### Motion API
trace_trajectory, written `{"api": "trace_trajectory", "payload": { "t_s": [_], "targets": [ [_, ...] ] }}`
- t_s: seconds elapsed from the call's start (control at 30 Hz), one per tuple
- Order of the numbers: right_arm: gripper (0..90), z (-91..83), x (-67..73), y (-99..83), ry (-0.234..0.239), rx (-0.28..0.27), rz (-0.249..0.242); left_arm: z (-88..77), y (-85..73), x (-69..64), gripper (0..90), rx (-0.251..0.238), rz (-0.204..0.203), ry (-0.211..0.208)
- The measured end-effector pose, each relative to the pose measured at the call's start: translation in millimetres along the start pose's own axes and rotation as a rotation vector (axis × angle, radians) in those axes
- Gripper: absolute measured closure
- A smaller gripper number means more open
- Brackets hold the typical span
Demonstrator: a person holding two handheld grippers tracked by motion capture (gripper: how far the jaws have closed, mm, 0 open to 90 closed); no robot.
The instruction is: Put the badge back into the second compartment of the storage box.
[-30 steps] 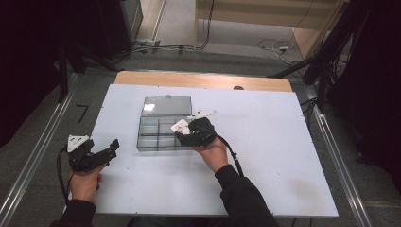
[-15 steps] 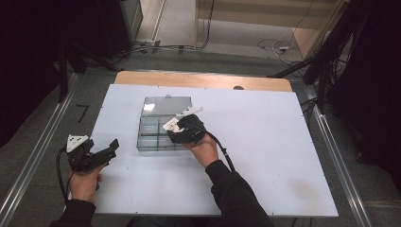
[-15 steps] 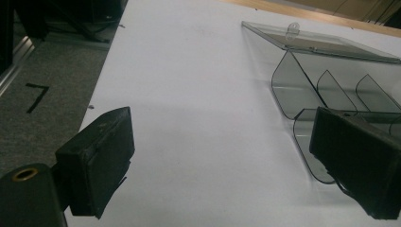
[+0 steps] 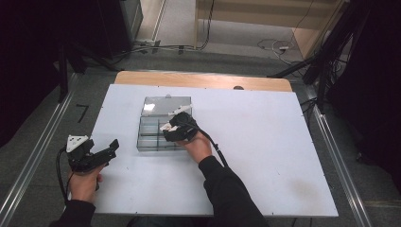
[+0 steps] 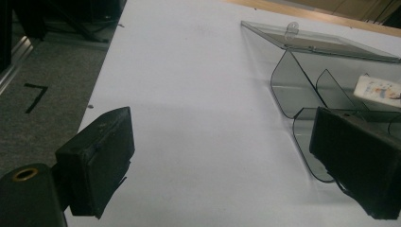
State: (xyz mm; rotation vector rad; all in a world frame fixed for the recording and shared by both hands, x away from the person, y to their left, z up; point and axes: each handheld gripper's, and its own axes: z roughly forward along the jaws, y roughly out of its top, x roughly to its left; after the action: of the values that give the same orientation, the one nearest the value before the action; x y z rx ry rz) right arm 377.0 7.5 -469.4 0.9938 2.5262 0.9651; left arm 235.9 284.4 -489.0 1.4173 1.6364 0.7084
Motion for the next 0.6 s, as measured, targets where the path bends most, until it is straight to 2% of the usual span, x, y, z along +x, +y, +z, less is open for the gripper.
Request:
{"api": "trace_trajectory", "payload": {
  "t_s": [0.37,0.6],
  "targets": [
    [31.3,6.3,5.6,7.5,-0.017,0.023,-0.028,0.5,-0.1,-0.2,7.5,0.0,0.004,-0.002],
    [28.4,5.1,4.9,12.0,-0.009,-0.001,-0.01,0.4,-0.1,0.4,7.5,0.0,0.002,-0.002]
  ]
}}
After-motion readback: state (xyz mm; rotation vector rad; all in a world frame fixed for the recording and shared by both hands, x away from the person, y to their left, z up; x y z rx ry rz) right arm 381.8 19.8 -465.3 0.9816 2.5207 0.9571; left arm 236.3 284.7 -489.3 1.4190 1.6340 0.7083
